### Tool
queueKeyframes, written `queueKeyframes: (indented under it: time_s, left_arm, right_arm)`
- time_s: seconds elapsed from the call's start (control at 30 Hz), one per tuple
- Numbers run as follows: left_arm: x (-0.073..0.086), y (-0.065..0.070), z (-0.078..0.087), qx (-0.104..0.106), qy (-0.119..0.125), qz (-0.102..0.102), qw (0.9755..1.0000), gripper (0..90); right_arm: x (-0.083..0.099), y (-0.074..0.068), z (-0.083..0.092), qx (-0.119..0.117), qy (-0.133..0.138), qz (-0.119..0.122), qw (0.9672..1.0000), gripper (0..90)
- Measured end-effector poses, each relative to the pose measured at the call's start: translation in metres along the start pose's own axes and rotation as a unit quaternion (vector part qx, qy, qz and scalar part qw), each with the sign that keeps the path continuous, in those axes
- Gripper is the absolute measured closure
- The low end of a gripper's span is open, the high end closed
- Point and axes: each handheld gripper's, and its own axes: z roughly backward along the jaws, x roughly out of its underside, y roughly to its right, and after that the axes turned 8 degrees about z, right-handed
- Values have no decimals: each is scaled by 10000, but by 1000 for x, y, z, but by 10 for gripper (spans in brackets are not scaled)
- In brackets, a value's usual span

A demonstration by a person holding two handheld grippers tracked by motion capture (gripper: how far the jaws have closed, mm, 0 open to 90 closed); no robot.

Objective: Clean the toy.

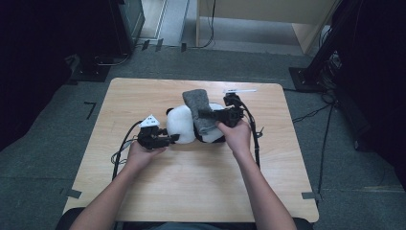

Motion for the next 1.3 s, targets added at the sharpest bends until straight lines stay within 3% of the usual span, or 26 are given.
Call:
queueKeyframes:
  time_s: [0.27,0.5,0.57,0.73,1.3]
  left_arm:
    - [-1,1,-1,-64,-4,43,10000,532]
    - [-1,1,-2,-135,-94,58,9998,565]
    - [-1,1,-2,-157,-115,52,9998,577]
    - [-2,1,-2,-157,-124,98,9998,581]
    - [-3,0,-2,-81,-86,133,9998,579]
  right_arm:
    - [4,-16,-53,-235,-391,13,9990,793]
    - [14,-7,-73,-58,-675,2,9977,792]
    - [14,-4,-71,-44,-675,-36,9977,791]
    - [13,-3,-62,270,-708,195,9969,790]
    - [17,34,10,767,-268,-137,9966,791]
